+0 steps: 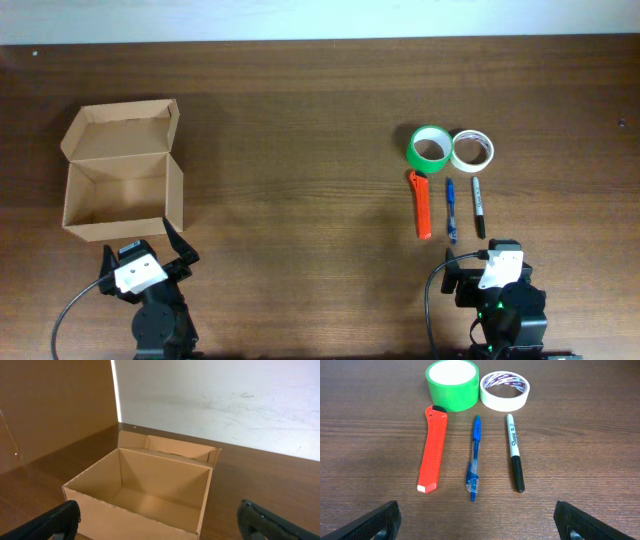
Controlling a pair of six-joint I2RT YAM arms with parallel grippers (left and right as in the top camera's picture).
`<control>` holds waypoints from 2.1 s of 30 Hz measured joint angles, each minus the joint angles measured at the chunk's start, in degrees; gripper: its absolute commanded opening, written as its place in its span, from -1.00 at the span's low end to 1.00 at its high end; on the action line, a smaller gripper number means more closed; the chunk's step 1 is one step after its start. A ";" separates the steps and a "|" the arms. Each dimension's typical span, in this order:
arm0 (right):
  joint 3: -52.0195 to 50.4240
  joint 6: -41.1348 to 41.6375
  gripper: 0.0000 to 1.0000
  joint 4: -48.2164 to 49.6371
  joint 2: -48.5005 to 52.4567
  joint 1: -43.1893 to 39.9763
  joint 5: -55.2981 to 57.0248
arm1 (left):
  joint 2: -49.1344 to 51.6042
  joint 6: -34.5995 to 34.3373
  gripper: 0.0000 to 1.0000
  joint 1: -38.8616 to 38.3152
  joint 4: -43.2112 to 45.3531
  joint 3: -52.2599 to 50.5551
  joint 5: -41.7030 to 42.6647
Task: Pack container
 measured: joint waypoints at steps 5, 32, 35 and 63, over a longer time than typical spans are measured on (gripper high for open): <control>0.00 0.00 0.98 0.00 0.00 0.00 0.00 | 0.00 0.00 0.99 -0.02 0.00 0.00 0.00; 0.00 -0.02 0.98 0.00 0.00 0.00 0.00 | 0.00 0.02 1.00 0.00 -0.02 0.00 0.00; 0.00 0.02 0.98 0.00 0.00 0.00 0.00 | 0.00 0.00 0.99 0.00 0.00 0.00 0.00; -0.02 -0.02 0.98 2.38 0.00 0.00 0.61 | 0.00 -1.18 0.99 0.00 -0.04 0.00 8.02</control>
